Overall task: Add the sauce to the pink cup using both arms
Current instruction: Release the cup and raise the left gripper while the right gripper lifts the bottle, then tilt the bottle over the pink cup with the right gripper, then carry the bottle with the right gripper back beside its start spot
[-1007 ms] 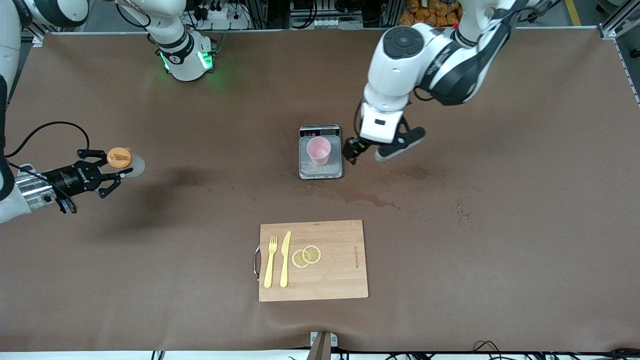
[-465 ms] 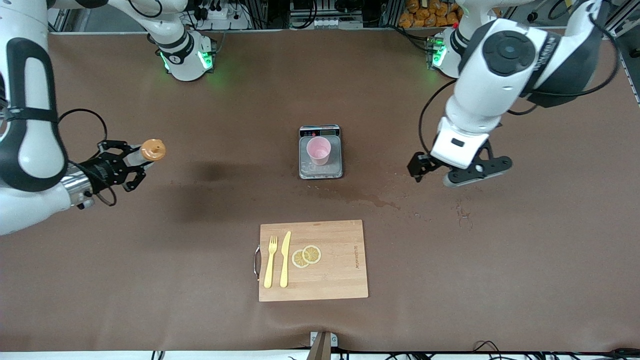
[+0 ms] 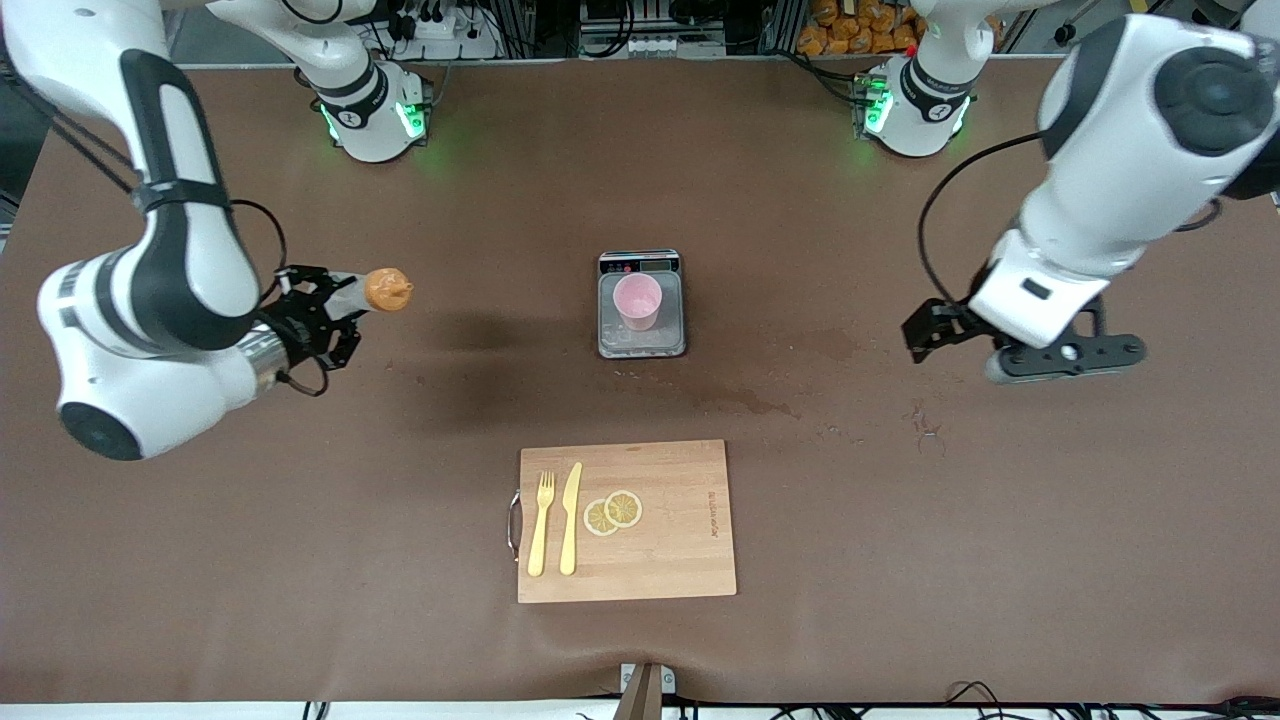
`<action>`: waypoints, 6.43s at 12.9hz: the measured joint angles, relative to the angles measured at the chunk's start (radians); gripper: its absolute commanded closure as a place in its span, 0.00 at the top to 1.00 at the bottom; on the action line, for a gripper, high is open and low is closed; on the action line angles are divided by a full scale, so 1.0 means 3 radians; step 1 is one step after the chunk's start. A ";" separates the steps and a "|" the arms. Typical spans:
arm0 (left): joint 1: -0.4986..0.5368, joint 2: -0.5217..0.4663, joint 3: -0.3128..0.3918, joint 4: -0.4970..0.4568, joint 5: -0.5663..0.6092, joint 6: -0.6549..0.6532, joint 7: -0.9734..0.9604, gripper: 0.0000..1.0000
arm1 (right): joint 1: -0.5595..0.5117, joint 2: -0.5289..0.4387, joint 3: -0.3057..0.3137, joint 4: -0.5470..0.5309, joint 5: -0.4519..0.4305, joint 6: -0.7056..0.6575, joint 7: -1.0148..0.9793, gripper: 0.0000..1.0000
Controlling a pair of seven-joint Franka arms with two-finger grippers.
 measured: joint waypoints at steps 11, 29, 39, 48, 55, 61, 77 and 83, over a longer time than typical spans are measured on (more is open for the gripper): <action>-0.0366 -0.0437 0.1146 0.0002 -0.0205 -0.0579 0.0899 1.00 | 0.0900 0.0133 -0.0004 -0.0001 -0.0456 0.0353 0.1478 0.41; -0.0390 -0.0524 0.1145 0.0002 -0.0205 -0.0717 0.0888 1.00 | 0.1684 0.0528 -0.0010 0.0289 -0.0870 0.0198 0.2624 0.42; -0.0393 -0.0534 0.1143 0.0001 -0.0205 -0.0756 0.0888 1.00 | 0.1911 0.0883 -0.0017 0.0619 -0.1003 0.0179 0.2919 0.39; -0.0396 -0.0567 0.1121 0.0001 -0.0205 -0.0759 0.0888 1.00 | 0.1918 0.0908 -0.0023 0.0635 -0.1068 0.0157 0.2928 0.33; -0.0395 -0.0568 0.1121 0.0001 -0.0205 -0.0761 0.0888 1.00 | 0.1714 0.0771 -0.0064 0.0759 -0.1065 -0.0059 0.2214 0.33; -0.0398 -0.0568 0.1120 0.0000 -0.0205 -0.0761 0.0888 1.00 | 0.1312 0.0568 -0.0071 0.0756 -0.0819 -0.0125 0.1660 0.34; -0.0404 -0.0568 0.1102 -0.0036 -0.0205 -0.0761 0.0888 1.00 | -0.0091 0.0089 -0.0074 0.0569 -0.0116 -0.0565 -0.0378 0.35; -0.0404 -0.0568 0.1102 -0.0050 -0.0205 -0.0761 0.0888 1.00 | -0.0420 0.0089 -0.0074 0.0505 -0.0087 -0.0663 -0.1085 0.37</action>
